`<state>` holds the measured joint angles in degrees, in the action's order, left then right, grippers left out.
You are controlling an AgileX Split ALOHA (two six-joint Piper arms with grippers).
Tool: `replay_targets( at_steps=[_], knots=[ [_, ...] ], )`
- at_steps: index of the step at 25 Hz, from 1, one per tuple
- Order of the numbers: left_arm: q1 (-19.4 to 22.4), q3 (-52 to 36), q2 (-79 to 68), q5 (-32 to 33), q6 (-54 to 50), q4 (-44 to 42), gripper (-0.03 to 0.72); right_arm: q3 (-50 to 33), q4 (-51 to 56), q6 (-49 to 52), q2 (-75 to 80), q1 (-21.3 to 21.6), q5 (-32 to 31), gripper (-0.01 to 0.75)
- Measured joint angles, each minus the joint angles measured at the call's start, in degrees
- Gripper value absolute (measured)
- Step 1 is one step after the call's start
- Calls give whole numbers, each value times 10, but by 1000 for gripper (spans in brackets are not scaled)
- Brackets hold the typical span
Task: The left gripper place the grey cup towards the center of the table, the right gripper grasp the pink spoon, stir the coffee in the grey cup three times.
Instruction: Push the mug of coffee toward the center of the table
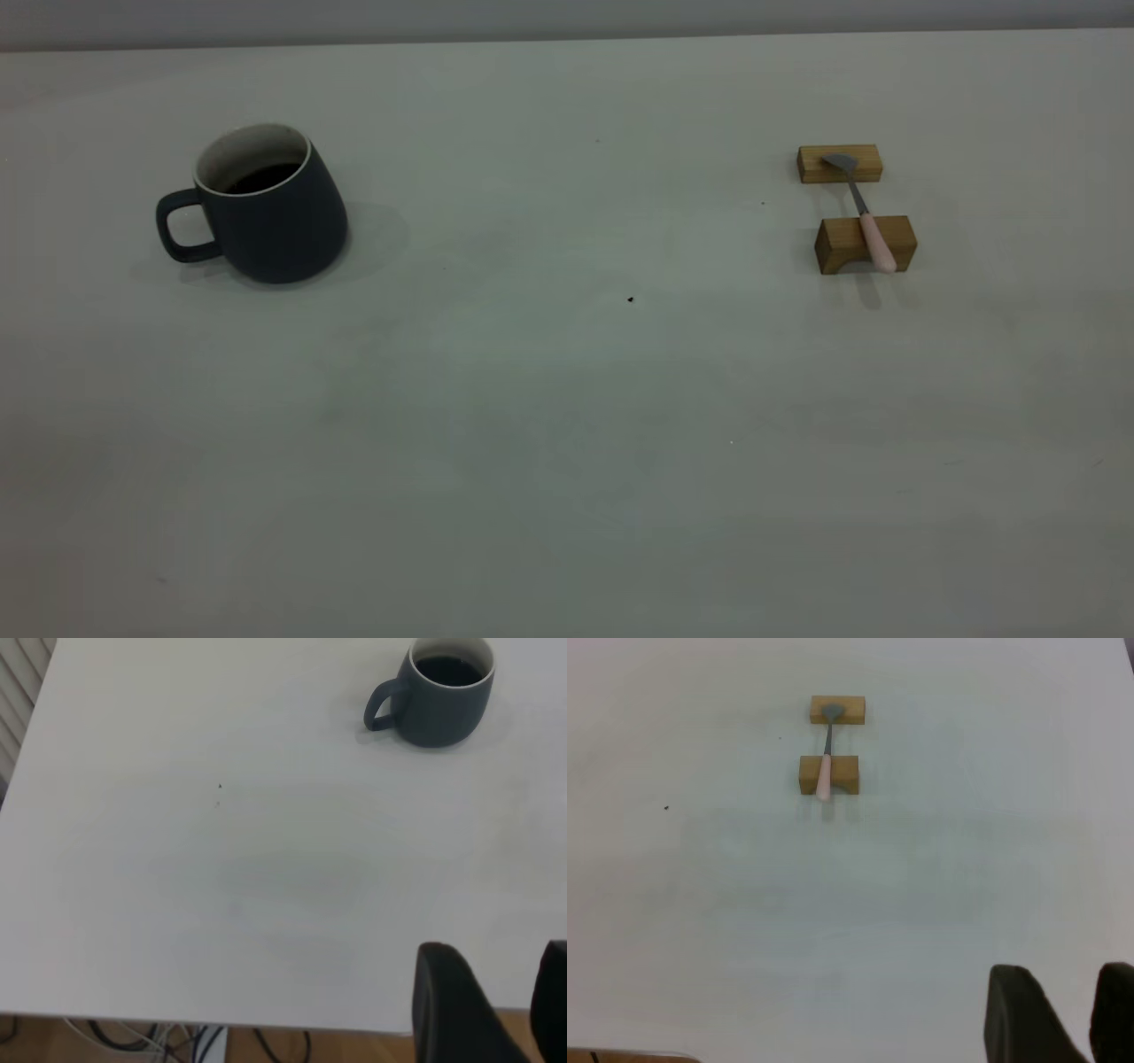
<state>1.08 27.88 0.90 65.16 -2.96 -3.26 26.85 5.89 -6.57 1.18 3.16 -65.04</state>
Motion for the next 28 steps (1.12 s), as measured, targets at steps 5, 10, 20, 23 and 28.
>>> replay_targets(
  at_steps=[5, 10, 20, 23, 28],
  knots=[
    [0, 9, -82, -7, -24, -1, 299, 0, 0, 0, 0, 0, 0, 237],
    [0, 41, -250, -66, -11, -12, 299, 0, 0, 0, 0, 0, 0, 237],
    [0, 191, -651, -197, 142, -29, 573, 0, 0, 0, 0, 0, 0, 237],
    [0, 242, -744, -218, 188, -31, 668, 0, 0, 0, 0, 0, 0, 237],
    [0, 327, -881, -227, 265, -31, 673, 0, 0, 0, 0, 0, 0, 237]
  ],
)
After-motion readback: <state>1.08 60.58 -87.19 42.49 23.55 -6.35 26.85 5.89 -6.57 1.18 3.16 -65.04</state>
